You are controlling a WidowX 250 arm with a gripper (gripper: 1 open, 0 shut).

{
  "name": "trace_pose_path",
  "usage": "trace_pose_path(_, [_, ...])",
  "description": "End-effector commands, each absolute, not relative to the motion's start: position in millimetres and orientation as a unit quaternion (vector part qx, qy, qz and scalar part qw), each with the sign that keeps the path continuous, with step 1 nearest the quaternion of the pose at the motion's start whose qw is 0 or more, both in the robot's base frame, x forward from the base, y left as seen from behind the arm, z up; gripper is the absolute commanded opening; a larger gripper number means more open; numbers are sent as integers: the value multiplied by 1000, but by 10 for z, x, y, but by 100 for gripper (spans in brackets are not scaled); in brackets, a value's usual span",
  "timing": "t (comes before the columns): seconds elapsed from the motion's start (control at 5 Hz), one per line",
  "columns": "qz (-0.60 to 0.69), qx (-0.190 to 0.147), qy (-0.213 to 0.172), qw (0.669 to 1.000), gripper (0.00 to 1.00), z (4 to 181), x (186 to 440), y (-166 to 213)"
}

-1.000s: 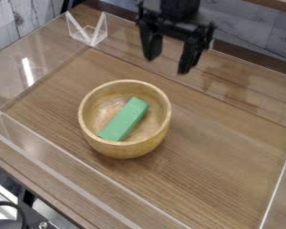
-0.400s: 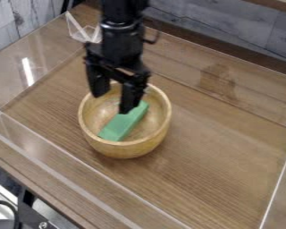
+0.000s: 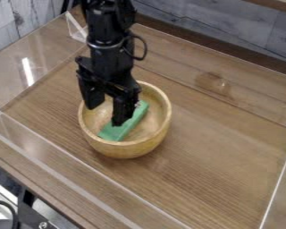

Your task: Move green stick from inside the wooden bowl to the table next to it

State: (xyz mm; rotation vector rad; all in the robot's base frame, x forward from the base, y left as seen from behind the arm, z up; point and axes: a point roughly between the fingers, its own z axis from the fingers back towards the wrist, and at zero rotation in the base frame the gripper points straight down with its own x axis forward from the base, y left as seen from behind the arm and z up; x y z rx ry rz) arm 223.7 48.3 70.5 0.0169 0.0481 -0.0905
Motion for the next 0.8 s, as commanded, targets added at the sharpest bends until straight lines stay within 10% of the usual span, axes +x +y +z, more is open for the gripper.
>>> trace_pose_path(0.0, [-37, 13, -15, 999, 100, 801, 2309, 475])
trace_pose_path(0.6, [-23, 15, -35, 999, 100, 773, 2359, 427])
